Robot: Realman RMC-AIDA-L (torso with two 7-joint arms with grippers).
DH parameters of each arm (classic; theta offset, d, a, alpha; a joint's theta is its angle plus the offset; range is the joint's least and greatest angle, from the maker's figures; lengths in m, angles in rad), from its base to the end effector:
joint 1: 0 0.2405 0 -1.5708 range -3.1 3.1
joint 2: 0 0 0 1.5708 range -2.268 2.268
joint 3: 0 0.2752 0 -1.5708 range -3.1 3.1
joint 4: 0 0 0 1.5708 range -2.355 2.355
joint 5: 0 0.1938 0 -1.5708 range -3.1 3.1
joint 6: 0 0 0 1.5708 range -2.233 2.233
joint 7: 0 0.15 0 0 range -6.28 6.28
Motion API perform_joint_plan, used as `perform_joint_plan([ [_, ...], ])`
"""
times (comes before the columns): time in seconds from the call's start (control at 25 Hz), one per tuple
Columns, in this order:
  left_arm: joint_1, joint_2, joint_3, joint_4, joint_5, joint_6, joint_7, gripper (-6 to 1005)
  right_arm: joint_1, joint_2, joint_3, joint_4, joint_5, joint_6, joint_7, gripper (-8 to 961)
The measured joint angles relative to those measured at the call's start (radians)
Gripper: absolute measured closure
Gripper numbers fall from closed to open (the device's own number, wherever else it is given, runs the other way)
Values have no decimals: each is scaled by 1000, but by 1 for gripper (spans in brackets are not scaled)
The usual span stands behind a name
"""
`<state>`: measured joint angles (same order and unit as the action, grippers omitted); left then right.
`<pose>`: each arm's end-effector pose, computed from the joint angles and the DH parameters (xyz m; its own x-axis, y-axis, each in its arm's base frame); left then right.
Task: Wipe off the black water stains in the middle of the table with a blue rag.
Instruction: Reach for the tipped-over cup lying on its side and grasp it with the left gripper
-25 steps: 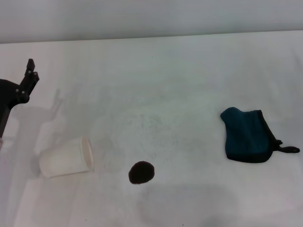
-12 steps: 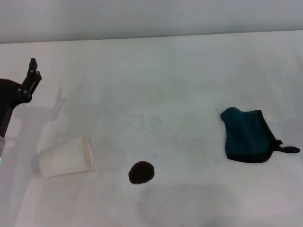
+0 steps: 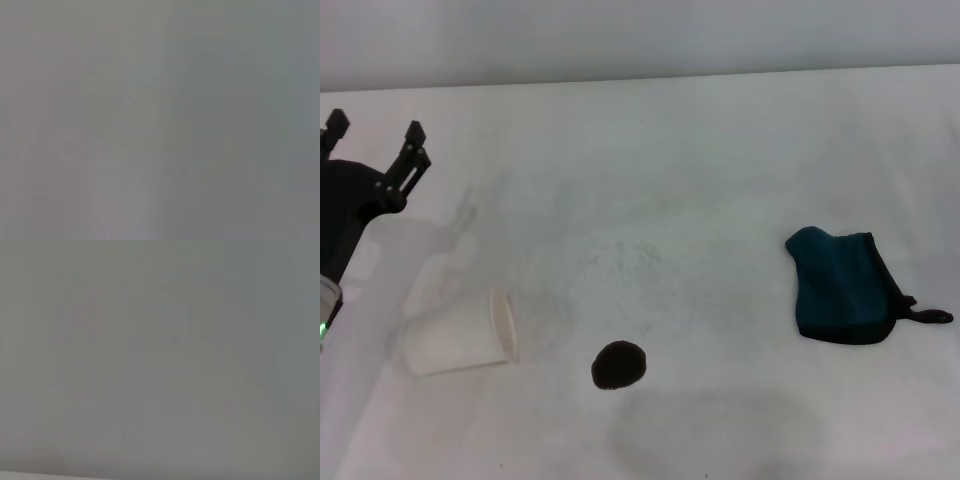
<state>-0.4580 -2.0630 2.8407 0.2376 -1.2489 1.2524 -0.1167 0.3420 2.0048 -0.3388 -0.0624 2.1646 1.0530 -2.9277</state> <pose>-0.3002 0.3251 -0.0444 0.6956 -0.0669 0.7153 0.6622 -0.3265 -0.6744 0.4351 0.2946 0.0582 0.7716 -0.1463 -0.6191 -0.6008 0.1521 -0.7848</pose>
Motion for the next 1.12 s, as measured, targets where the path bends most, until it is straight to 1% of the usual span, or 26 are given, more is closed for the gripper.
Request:
perform_joint_plan([
  [0.2,-40,31,1,-41,81,-68,-121,122,2,0,-7,3,-3,0,0,83],
  [0.28,-69,40,0,-88,132,-88,-224,122,4,1,-7,4,-3,1,1,83],
  [0.36,-101,43,0,-146,191,-91,-327,122,5,1,-8,4,-3,2,1,83],
  [0.44,-149,41,0,-237,272,-92,-447,122,6,2,-7,4,-3,3,1,83],
  [0.52,-191,32,0,-332,340,-96,-544,122,8,2,-4,5,-3,3,1,83],
  [0.64,-283,7,3,-523,492,-101,-718,122,16,2,1,6,1,3,1,83],
  [0.72,-339,-1,4,-612,590,-97,-802,122,25,2,2,3,5,2,1,83],
  [0.88,-452,4,4,-736,794,-46,-944,122,34,3,4,0,7,2,1,84],
  [1.0,-512,7,5,-829,934,41,-1005,122,46,3,5,-5,8,-2,1,84],
  [1.12,-573,6,6,-932,1071,174,-1027,122,56,5,24,-9,18,-4,1,84],
])
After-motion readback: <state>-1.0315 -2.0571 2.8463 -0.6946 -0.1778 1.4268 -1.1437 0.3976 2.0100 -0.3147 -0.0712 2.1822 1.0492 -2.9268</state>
